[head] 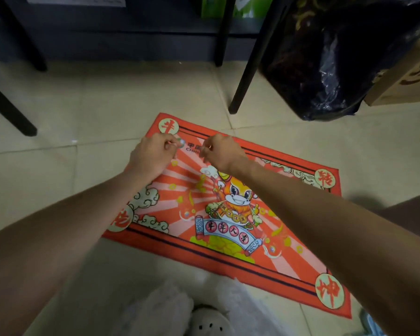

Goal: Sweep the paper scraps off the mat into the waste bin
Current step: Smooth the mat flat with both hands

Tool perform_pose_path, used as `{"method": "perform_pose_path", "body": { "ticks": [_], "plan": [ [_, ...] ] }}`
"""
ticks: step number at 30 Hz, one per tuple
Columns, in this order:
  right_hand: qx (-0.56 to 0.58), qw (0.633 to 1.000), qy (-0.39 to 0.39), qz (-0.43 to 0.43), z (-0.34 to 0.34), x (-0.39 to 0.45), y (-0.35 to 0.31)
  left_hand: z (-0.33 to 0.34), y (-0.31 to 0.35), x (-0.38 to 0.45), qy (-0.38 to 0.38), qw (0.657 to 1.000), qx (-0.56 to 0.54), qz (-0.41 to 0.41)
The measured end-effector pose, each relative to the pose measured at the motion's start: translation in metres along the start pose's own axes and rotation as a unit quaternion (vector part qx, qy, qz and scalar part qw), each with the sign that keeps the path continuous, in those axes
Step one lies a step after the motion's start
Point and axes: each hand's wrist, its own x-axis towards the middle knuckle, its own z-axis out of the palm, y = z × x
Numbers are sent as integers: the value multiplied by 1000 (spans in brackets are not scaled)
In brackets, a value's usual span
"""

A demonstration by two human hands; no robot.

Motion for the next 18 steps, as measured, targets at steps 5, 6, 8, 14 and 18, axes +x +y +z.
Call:
{"method": "perform_pose_path", "body": {
  "ticks": [5, 6, 8, 14, 18],
  "plan": [
    [20, 999, -46, -2, 41, 28, 20, 34, -34, 12, -14, 999, -26, -20],
    [21, 999, -50, -2, 49, 33, 23, 40, -43, 14, -19, 999, -31, -25],
    [13, 998, -58, -6, 66, 41, 27, 49, -59, 17, -25, 998, -38, -31],
    [-12, 997, -80, -10, 109, 64, 26, 68, -105, 30, -31, 997, -43, -56],
    [-19, 995, -89, -34, 135, 73, 16, 78, -136, 32, -34, 996, -19, -77]
  ]
}}
